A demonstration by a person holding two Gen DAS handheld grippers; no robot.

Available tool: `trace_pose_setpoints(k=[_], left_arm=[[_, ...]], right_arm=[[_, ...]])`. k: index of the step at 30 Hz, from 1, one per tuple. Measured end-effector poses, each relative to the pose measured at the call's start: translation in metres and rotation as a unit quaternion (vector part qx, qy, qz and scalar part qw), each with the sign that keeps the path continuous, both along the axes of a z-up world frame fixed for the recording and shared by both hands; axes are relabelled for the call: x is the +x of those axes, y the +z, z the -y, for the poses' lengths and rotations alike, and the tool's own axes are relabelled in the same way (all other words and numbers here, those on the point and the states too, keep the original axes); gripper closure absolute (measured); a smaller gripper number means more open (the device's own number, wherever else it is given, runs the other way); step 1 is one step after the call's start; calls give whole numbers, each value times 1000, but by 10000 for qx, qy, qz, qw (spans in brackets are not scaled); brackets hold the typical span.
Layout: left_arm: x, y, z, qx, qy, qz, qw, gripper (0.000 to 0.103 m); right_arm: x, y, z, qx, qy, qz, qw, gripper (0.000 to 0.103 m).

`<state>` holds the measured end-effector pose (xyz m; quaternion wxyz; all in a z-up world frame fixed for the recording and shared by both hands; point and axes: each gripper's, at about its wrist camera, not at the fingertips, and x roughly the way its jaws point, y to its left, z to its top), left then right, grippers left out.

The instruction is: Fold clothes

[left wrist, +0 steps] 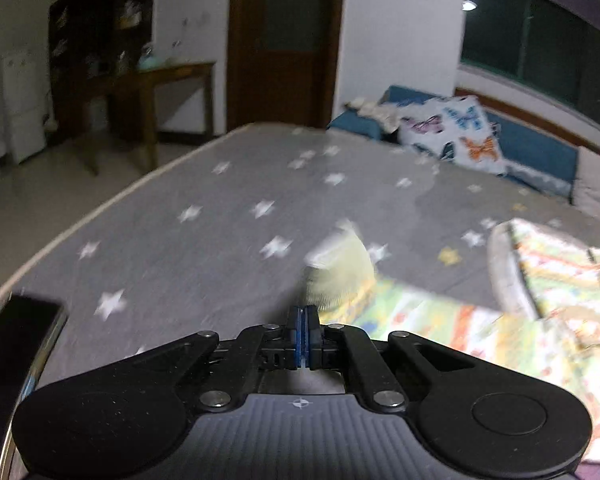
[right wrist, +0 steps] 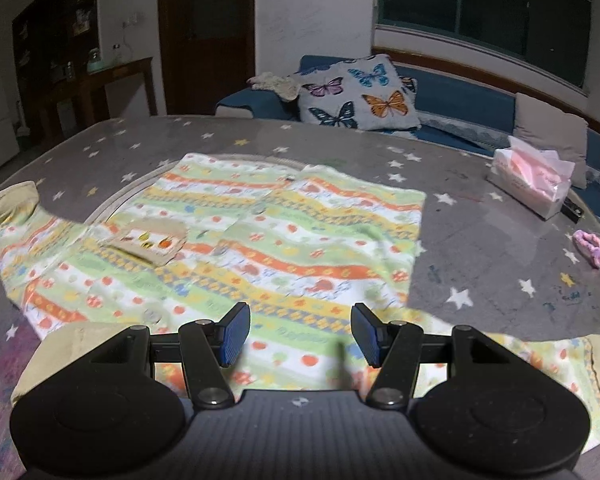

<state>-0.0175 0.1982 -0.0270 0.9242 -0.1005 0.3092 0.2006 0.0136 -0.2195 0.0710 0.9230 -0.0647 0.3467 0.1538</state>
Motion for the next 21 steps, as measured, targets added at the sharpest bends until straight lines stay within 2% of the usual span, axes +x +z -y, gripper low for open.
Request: trace_pose_setpoints(k=[4, 9, 10, 11, 13, 21], left_arm=[[4, -2, -5, 307, 96, -77, 9995, 101], [9, 5, -6, 257, 40, -44, 9997, 98], [9, 6, -4, 270, -11, -17, 9996, 89], [9, 7, -1, 282, -63, 10, 9996, 72], [15, 4, 4, 393, -205, -71, 9990, 60], [39, -7, 3, 980, -224, -203, 9947, 61]], right_arm=[[-8, -1, -8, 16, 106, -66, 9999, 45], [-18, -2, -20, 22, 312, -140, 9994, 41], [-19, -2, -23, 39, 363, -158, 9992, 39], [-20, -2, -25, 57, 414, -177, 9990, 39], [-21, -4, -31, 72, 524, -221, 9984, 38], [-32, -19, -49, -84, 868, -440, 9952, 33]])
